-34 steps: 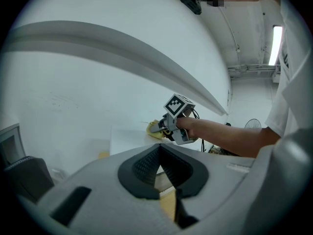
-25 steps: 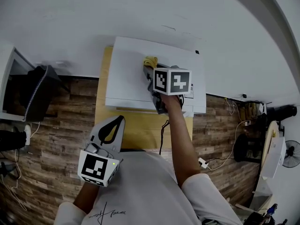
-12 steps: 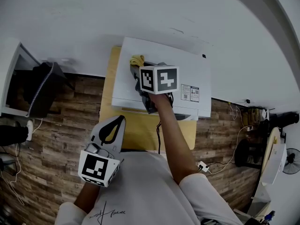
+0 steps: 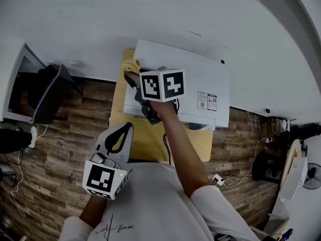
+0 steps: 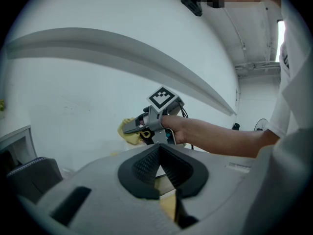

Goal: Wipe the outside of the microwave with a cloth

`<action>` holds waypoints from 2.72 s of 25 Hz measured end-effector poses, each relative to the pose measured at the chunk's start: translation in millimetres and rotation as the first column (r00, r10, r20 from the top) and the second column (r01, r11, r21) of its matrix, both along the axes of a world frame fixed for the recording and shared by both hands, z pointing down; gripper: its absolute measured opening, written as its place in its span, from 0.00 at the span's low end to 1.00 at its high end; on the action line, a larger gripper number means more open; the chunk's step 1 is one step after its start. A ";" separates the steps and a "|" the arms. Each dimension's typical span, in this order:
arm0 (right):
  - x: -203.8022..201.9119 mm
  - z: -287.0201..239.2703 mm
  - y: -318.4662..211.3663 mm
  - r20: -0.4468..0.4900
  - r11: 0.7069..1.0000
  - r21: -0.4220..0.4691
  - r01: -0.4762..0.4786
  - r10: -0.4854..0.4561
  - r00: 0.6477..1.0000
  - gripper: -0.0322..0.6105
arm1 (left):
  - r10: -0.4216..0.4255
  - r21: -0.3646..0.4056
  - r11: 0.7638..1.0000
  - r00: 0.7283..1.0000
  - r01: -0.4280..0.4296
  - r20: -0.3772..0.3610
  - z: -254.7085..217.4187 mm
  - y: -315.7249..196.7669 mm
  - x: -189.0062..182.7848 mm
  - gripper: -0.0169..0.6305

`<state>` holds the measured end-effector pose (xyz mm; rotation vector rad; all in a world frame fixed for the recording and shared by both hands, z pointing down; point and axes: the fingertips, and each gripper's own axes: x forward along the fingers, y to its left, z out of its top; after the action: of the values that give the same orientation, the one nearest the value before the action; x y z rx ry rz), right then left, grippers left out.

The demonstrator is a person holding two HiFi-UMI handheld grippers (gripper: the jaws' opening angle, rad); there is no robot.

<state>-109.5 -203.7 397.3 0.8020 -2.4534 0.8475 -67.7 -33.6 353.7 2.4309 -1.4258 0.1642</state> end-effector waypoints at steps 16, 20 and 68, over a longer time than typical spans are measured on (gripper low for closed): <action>93.2 -20.3 9.0 0.093 0.996 -0.040 -0.085 0.088 0.992 0.24 | 0.042 0.015 0.999 0.999 -0.042 0.031 -1.6 6.3 18.3 0.01; 147.2 -18.1 7.0 0.094 0.986 -0.054 -0.158 0.162 0.982 0.24 | 0.065 0.011 0.998 0.997 -0.066 0.034 -0.9 7.3 27.9 0.01; 384.3 11.8 14.9 -0.481 0.889 0.250 -0.383 0.458 0.748 0.24 | 0.156 -0.005 0.988 0.987 -0.156 0.027 5.1 0.8 81.2 0.01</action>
<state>274.9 -188.9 409.1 1.4660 -1.8667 0.4991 13.5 -32.8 358.8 2.5475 -1.2439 0.2354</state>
